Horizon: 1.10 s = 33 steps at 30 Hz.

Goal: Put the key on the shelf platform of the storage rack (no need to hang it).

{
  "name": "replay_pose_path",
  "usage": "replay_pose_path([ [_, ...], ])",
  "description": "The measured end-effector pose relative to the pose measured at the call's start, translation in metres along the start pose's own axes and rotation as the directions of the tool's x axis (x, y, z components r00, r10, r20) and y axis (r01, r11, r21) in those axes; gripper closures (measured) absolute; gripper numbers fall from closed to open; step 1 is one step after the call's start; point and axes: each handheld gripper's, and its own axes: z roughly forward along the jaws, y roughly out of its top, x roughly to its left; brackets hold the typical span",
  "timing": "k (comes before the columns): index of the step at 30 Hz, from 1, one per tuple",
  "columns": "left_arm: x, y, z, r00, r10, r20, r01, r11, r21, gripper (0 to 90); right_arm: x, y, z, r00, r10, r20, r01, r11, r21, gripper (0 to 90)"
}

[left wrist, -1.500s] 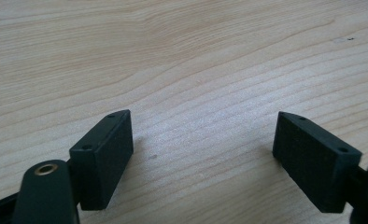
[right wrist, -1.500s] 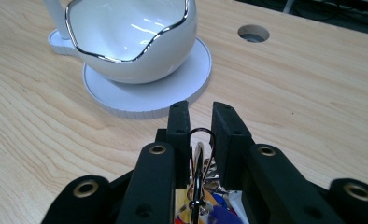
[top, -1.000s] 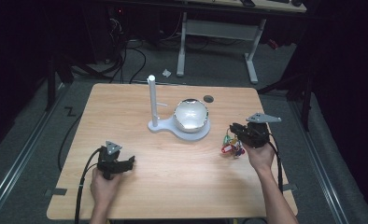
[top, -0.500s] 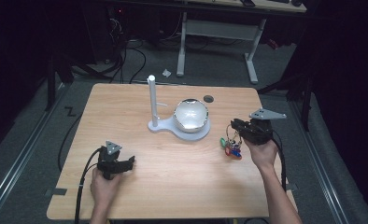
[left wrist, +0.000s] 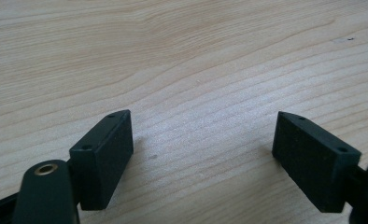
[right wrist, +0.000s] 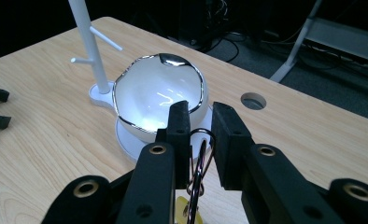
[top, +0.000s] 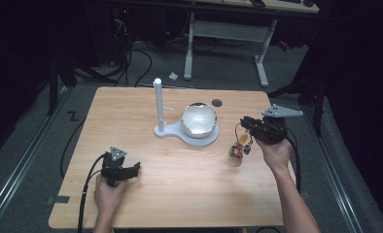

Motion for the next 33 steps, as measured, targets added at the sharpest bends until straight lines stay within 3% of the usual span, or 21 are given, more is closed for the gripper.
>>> replay_pose_path([
  [33, 0.000, 0.000, 0.000, 1.0000, 0.000, 0.000, 0.000, 1.0000, 0.001, 20.7, 0.008, 0.042, -0.003, 0.9976, -0.043, -0.055, 0.041, 0.998, -0.045, 78.7],
])
